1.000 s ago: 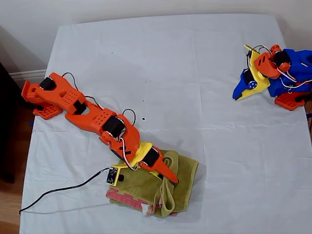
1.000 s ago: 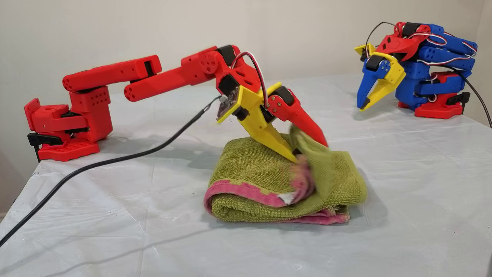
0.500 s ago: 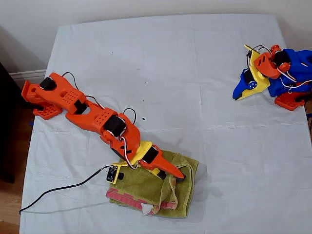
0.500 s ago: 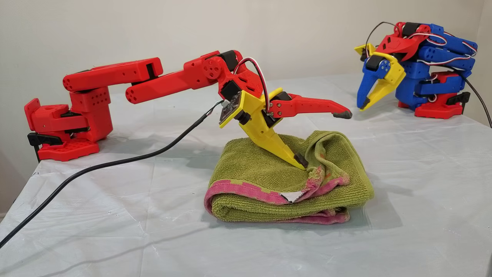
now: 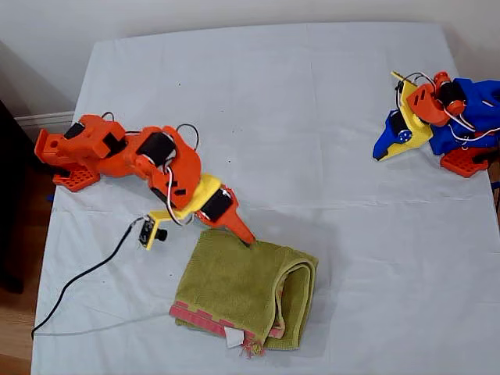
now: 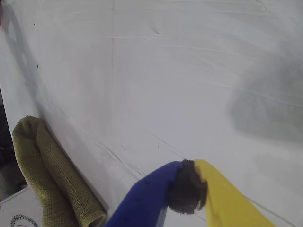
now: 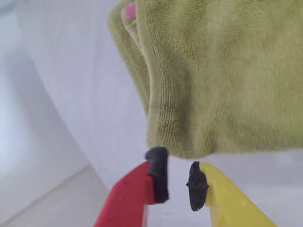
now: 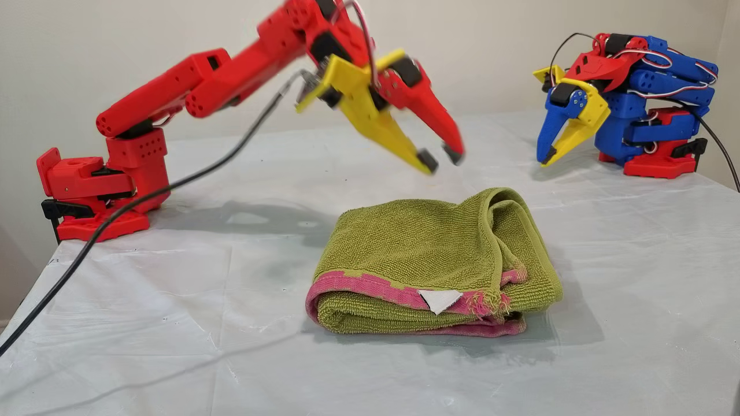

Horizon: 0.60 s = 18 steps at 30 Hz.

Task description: Fold the towel.

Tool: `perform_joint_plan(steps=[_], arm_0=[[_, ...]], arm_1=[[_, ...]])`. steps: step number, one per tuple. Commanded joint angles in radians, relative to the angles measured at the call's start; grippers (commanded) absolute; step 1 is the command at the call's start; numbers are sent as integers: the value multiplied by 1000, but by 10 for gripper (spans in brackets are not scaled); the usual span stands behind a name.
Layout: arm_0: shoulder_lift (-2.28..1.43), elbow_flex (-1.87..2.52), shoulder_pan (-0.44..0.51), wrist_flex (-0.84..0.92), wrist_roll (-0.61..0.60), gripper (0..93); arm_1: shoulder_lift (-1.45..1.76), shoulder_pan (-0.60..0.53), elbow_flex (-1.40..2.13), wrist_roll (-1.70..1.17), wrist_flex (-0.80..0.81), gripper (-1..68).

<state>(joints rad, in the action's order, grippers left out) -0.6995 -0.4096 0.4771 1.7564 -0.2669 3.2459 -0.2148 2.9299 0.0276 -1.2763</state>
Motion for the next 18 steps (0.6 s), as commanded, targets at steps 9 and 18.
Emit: perform_joint_plan(steps=[9,18], arm_0=[[-635,383,-258,313,-100,1],[-1502,1873,-495,-345,-26,2]], arm_1=[[215,11,104,3,-5,1],[215,12,104,3,-5,1]])
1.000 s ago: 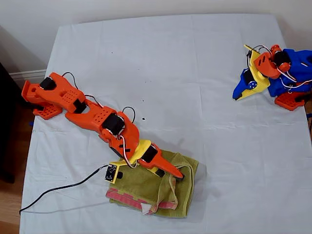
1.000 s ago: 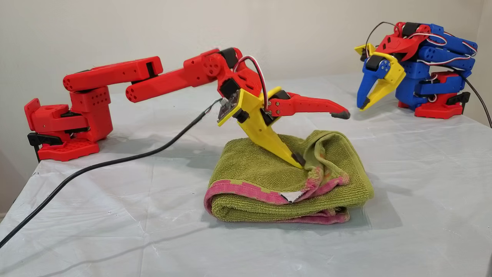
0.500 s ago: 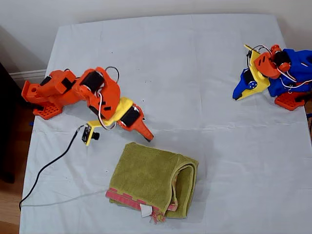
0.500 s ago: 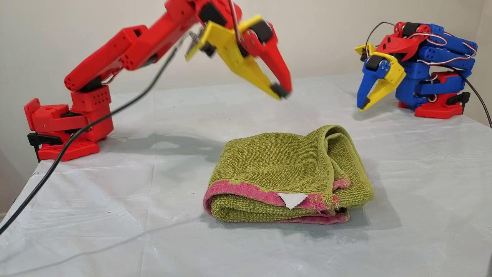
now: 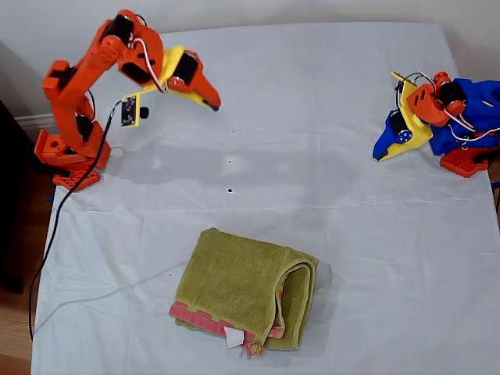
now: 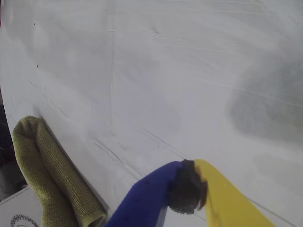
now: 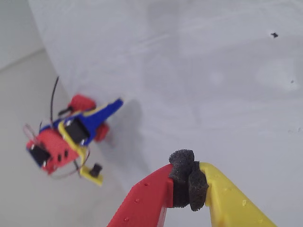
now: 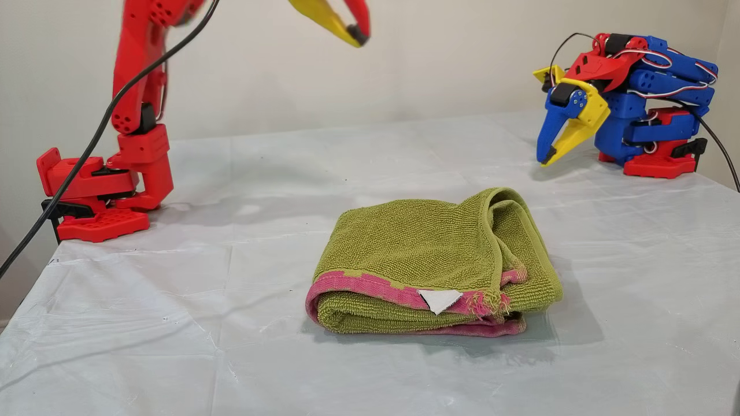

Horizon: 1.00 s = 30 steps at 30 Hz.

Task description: Fold the towel.

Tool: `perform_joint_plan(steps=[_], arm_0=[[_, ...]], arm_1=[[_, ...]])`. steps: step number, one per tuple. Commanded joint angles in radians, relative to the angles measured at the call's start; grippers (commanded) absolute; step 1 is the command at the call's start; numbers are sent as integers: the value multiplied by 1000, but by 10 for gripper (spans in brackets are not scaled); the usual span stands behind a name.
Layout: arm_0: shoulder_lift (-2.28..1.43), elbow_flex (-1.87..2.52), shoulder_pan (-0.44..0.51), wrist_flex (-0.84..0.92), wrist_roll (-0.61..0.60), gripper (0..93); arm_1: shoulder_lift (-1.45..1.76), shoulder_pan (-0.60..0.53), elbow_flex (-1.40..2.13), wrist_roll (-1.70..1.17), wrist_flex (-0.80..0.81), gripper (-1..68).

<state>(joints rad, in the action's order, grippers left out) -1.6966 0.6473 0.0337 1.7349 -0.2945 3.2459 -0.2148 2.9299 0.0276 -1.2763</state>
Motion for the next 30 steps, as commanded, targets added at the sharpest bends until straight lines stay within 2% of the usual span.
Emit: perform_joint_plan(steps=[1,5,10,14,19,21,25,30], arm_0=[[-569,930,-66,-368,8,2],[-646,1127,-104,-331,74,2],[-844,1506,-120,-503,144,2],[-931,1694,-140,-515,204,2],[-1264,2013,-127,-578,331,2],[-1428,2118,-110,-532,391,3],[-1459,2149,-80,-410,387,3],[-1457,2132,-72,-347,370,3]], arm_1=[[215,12,104,3,-5,1],[215,12,104,3,-5,1],[215,12,104,3,-5,1],[215,12,104,3,-5,1],[215,12,104,3,-5,1],[215,12,104,3,-5,1],[215,14,104,6,-5,1],[215,14,104,6,-5,1]])
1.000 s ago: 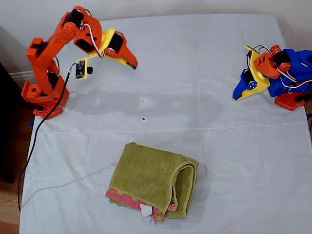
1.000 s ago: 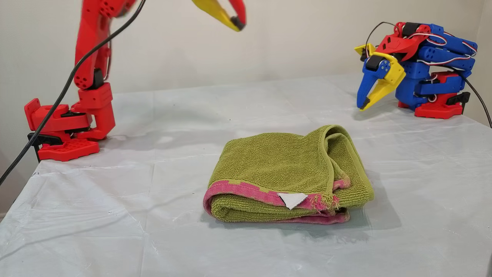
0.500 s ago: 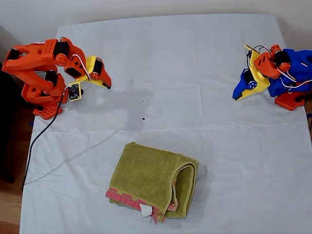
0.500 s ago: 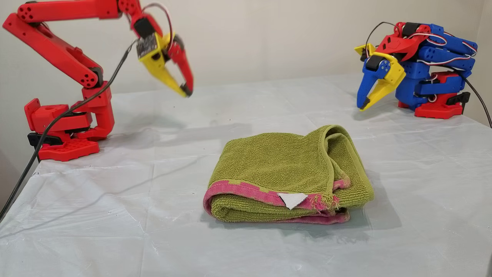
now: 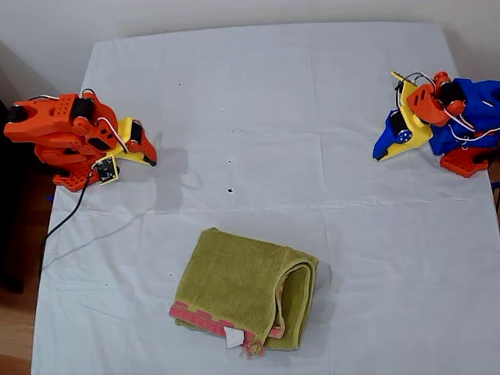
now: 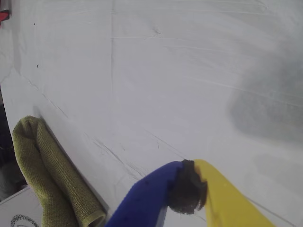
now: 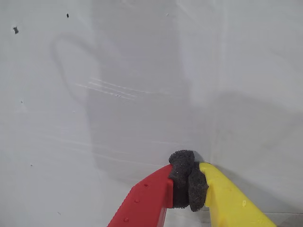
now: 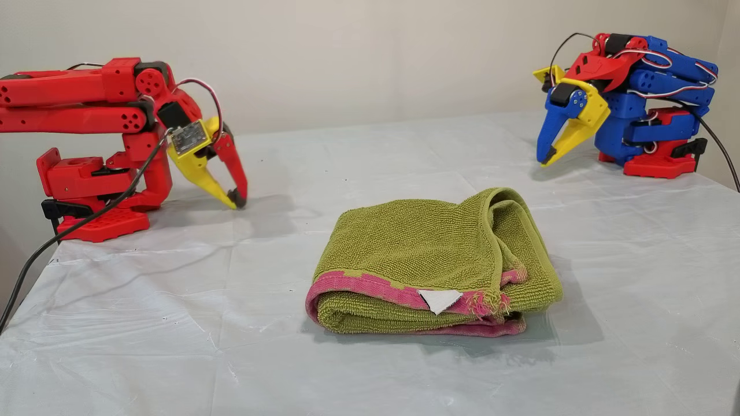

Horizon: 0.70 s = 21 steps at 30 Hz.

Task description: Fold the towel.

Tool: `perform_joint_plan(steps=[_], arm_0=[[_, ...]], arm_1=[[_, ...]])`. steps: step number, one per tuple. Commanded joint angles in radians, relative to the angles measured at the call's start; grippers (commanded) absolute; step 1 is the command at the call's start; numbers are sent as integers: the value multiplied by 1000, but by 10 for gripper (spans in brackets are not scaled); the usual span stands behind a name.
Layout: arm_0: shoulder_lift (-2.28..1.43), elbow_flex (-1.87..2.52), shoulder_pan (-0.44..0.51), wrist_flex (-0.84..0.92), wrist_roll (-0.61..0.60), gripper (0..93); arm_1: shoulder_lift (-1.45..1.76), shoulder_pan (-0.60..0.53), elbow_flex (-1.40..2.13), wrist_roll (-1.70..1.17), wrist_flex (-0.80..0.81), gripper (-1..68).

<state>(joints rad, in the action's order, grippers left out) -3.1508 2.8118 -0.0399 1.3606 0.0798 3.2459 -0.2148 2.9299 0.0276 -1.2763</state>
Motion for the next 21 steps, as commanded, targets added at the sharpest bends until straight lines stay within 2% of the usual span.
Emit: perform_joint_plan(steps=[1,4,8,13,14,15,17,21], arm_0=[[-3,-43,8,69,-2,3],[-2,-54,9,121,14,3],[0,-52,98,149,176,3],[5,-52,97,153,127,3],[5,-55,97,155,92,3],[5,-60,78,156,0,3],[3,-63,51,160,-77,3],[3,-63,15,158,-80,3]], arm_1=[[215,14,104,6,-5,1],[215,14,104,6,-5,1],[215,14,104,6,-5,1],[215,15,104,6,-5,1],[215,15,104,8,-5,1],[215,17,104,8,-5,1],[215,17,104,8,-5,1],[215,17,104,8,-5,1]])
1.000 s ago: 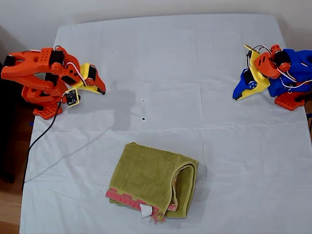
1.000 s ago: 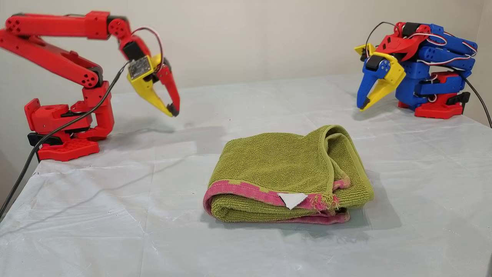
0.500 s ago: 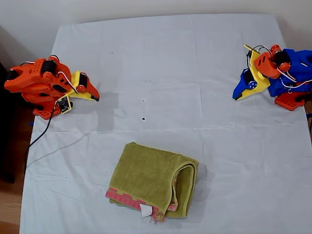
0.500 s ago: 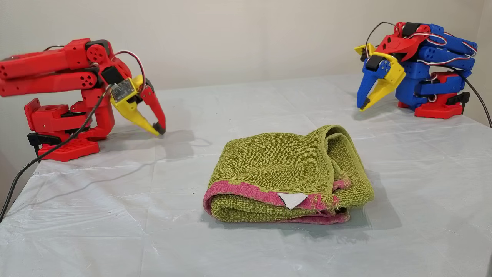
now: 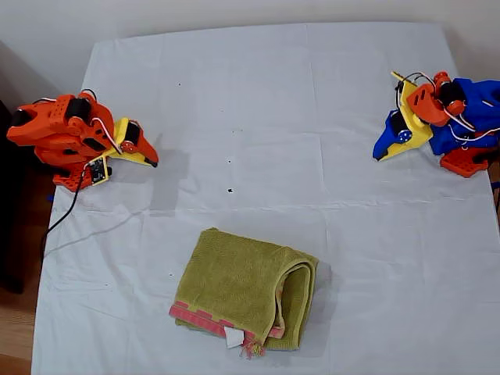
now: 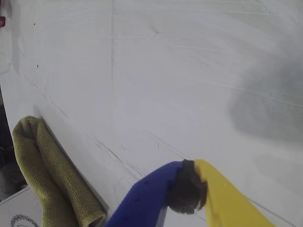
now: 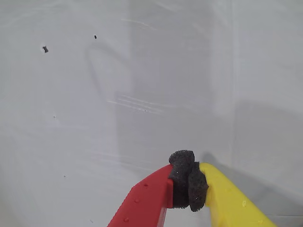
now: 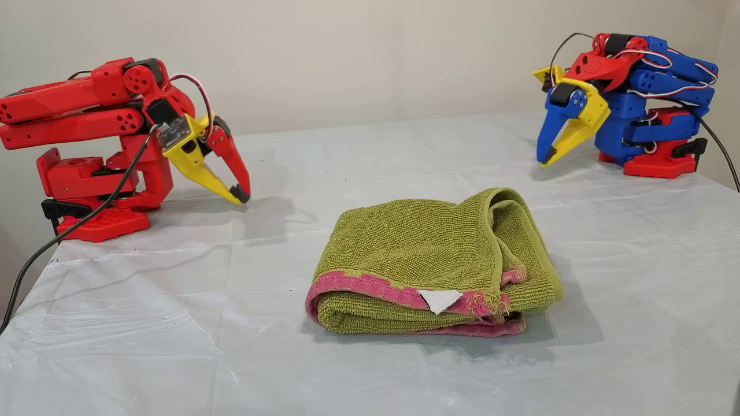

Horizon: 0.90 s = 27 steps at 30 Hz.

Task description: Fold the towel.

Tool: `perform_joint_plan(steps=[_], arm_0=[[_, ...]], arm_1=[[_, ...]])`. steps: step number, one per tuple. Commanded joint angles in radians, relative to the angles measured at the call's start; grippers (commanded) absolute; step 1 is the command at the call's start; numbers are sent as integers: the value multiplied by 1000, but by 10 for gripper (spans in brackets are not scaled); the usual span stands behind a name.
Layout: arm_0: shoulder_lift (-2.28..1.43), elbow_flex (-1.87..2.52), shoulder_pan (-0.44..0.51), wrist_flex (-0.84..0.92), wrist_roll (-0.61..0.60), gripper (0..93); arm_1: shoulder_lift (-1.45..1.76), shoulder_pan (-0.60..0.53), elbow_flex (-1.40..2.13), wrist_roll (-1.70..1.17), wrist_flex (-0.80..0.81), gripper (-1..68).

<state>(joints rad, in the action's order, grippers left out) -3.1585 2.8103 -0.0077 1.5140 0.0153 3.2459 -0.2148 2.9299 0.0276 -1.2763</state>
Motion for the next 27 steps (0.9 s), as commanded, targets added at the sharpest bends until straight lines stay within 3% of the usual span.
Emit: perform_joint_plan(steps=[1,27], arm_0=[[11,-61,-21,3,-17,3],[8,-58,-11,-8,-43,2]], arm_1=[[215,17,104,8,-5,1],[215,17,104,8,-5,1]])
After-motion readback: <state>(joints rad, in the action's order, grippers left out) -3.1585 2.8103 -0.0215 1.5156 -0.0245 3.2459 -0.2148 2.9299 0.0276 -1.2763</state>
